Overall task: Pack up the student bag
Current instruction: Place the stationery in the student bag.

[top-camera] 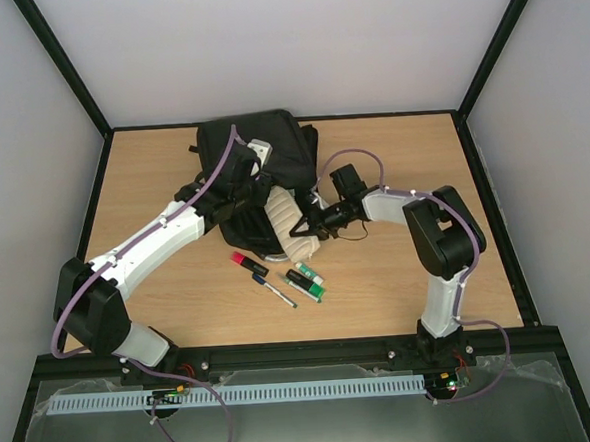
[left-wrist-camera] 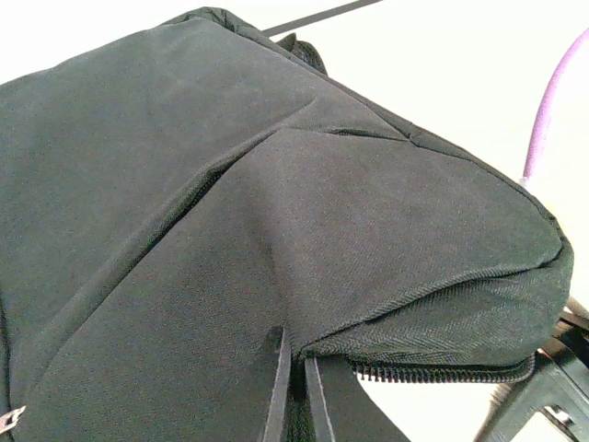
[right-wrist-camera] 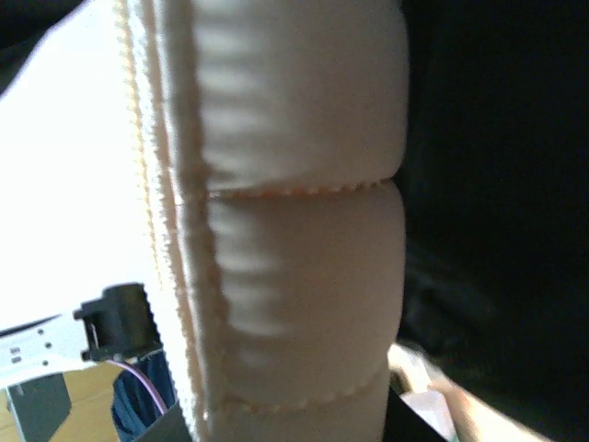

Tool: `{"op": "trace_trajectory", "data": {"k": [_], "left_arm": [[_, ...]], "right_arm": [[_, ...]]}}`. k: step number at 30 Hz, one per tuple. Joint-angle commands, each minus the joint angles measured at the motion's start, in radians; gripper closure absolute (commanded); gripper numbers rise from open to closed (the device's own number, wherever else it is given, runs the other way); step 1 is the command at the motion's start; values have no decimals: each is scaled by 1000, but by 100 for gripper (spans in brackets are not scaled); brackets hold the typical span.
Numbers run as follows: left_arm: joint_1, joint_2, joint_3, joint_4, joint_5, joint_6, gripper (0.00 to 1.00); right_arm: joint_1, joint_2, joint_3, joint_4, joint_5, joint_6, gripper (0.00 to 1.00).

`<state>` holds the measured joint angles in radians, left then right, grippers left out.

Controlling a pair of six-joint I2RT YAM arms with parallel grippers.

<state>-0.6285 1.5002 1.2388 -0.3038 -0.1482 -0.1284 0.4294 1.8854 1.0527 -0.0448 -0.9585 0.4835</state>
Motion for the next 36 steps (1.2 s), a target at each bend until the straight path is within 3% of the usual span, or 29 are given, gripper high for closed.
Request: {"op": "trace_trajectory", "data": {"k": [1,13,18,23,27,32,36], "left_arm": [[-2,-61,7,107,35,-20,98],[-3,-55,10,103,43,-17,98],[-3,-60,7,107,54,-19,98],[-9,-60,4,106,47,-17,98],[-16,-55,5,103,41,-14,98],[-16,-59,5,100,32,-11,98],[-16,-61,4,100,27,-11,98]], "right_arm": [[5,42,61,173,3,141,99],[47,39,124,249,-40,252,99],[48,51,127,314,52,305,99],[48,168,216,305,104,352,87],[48,201,272,195,161,257,64],[48,136,217,153,217,173,43],[48,62,195,79,290,59,36]]}}
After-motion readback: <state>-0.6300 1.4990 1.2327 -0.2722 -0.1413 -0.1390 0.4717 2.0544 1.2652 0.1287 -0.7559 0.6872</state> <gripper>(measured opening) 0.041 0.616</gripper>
